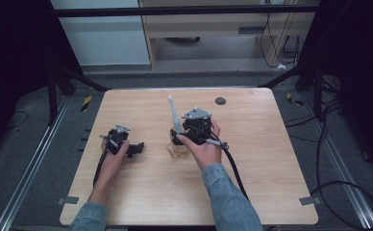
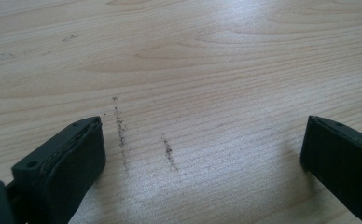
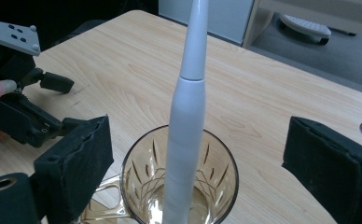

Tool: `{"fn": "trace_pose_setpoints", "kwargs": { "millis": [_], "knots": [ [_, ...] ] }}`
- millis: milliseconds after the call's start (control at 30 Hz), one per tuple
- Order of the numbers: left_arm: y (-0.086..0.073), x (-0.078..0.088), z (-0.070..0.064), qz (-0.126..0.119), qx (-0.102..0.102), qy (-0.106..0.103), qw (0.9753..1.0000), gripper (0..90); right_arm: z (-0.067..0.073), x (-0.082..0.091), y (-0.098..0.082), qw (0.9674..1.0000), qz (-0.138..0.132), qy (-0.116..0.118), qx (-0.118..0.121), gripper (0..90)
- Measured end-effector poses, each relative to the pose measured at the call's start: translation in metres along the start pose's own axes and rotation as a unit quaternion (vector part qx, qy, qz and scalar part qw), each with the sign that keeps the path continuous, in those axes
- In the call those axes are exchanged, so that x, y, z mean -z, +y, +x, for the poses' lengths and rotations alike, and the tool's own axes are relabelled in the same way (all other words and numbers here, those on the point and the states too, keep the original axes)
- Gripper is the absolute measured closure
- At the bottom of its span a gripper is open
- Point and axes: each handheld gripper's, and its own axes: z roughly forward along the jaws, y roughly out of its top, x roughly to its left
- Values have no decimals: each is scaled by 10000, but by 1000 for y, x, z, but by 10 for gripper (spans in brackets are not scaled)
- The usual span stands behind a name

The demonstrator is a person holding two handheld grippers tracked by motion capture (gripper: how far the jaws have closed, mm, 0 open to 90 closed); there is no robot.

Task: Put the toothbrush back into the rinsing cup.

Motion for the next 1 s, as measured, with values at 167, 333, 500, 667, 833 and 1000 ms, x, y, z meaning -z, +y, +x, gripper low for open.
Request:
{"fn": "trace_pose_setpoints", "kwargs": {
  "millis": [167, 333, 500, 667, 833, 1000],
  "knots": [
    [0, 0, 0, 0, -2, 1, 10000, 0, -2, 5, 0, 10000, -6, 11, 19, 71],
    [0, 0, 0, -1, 0, 0, 10000, 0, -8, 8, -1, 10000, 81, -37, 35, 71],
    [0, 0, 0, -1, 2, 2, 10000, 0, -13, 11, -4, 9999, 133, -94, 24, 73],
    [0, 0, 0, -3, 5, 1, 10000, 0, -19, 15, -7, 9997, 182, -136, 25, 74],
    [0, 0, 0, -1, 1, 1, 10000, 0, -26, 17, -11, 9995, 214, -227, -3, 76],
    [0, 0, 0, -2, 4, 3, 10000, 0, -34, 22, -15, 9991, 245, -341, -34, 77]
  ]
}}
